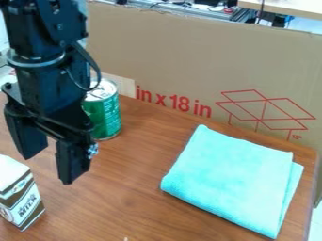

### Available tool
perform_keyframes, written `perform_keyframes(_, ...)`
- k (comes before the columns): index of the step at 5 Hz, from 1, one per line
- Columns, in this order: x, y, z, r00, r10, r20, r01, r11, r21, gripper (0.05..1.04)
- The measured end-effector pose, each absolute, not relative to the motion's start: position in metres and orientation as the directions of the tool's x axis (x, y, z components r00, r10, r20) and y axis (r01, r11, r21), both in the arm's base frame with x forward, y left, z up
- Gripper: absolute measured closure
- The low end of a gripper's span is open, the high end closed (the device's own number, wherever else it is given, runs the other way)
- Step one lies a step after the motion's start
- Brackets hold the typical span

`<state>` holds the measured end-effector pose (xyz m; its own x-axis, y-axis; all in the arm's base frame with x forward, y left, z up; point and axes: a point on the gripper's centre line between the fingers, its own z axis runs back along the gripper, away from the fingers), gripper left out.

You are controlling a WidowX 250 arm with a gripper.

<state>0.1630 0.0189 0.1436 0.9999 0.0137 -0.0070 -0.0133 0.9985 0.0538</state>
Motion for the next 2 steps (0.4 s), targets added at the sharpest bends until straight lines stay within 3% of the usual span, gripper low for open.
perform_keyframes(1, 0.1692, 0.0229, 0.1363, 1.000, -0.003, -0.008, 0.003, 1.000, 0.003, 0.081)
perform_keyframes(2, 0.1719, 0.0222, 0.1282, 0.999, 0.007, -0.048, -0.007, 1.000, -0.003, 0.081)
